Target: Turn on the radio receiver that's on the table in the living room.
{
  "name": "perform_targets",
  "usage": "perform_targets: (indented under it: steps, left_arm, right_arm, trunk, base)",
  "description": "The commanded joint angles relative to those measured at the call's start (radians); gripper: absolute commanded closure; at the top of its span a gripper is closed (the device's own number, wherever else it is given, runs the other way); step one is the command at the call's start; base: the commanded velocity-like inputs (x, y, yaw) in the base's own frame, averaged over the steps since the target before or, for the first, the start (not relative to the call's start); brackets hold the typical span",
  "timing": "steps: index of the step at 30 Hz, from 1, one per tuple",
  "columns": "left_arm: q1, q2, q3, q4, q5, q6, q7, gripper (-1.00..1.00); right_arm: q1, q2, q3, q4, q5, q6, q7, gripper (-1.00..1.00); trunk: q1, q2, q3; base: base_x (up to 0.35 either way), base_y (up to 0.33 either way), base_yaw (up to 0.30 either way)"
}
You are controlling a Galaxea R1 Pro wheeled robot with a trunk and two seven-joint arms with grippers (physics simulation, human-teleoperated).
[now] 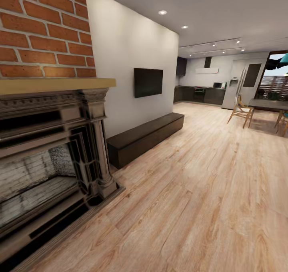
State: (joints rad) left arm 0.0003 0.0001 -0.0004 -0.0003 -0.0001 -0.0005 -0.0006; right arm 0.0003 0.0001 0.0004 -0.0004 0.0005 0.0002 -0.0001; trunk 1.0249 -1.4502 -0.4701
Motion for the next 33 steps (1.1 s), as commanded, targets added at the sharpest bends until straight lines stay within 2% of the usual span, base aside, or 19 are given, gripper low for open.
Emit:
perform_targets:
  steps: [1,6,12,19,33]
  left_arm:
    - [0.001,0.003,-0.004,-0.005,-0.001,-0.005,-0.005,-1.00]
    - [0.001,0.003,-0.003,-0.007,-0.001,-0.008,-0.006,-1.00]
    - [0.001,-0.001,-0.002,-0.030,0.001,-0.042,-0.006,-1.00]
    - [0.001,0.001,-0.003,-0.031,0.000,-0.047,-0.007,-1.00]
    - [0.001,0.001,-0.003,-0.032,0.001,-0.047,-0.007,-1.00]
  right_arm:
    - [0.001,0.003,0.005,-0.005,0.005,0.002,-0.001,-1.00]
    - [0.001,0.003,0.034,-0.006,0.008,0.001,-0.001,-1.00]
    - [0.001,0.003,0.067,-0.007,-0.026,-0.030,0.004,-1.00]
    - [0.001,0.003,0.107,-0.007,-0.064,-0.047,0.005,-1.00]
    - [0.001,0.004,0.185,-0.007,-0.065,-0.048,0.004,-1.00]
  trunk:
    - [0.000,0.000,0.000]
    - [0.000,0.000,0.000]
    - [0.000,0.000,0.000]
    - [0.000,0.000,0.000]
    - [0.000,0.000,0.000]
  base:
    - [0.032,0.000,0.000]
    - [0.019,0.000,0.000]
    - [0.050,0.000,0.000]
    - [0.295,0.000,0.000]
    - [0.323,0.000,-0.014]
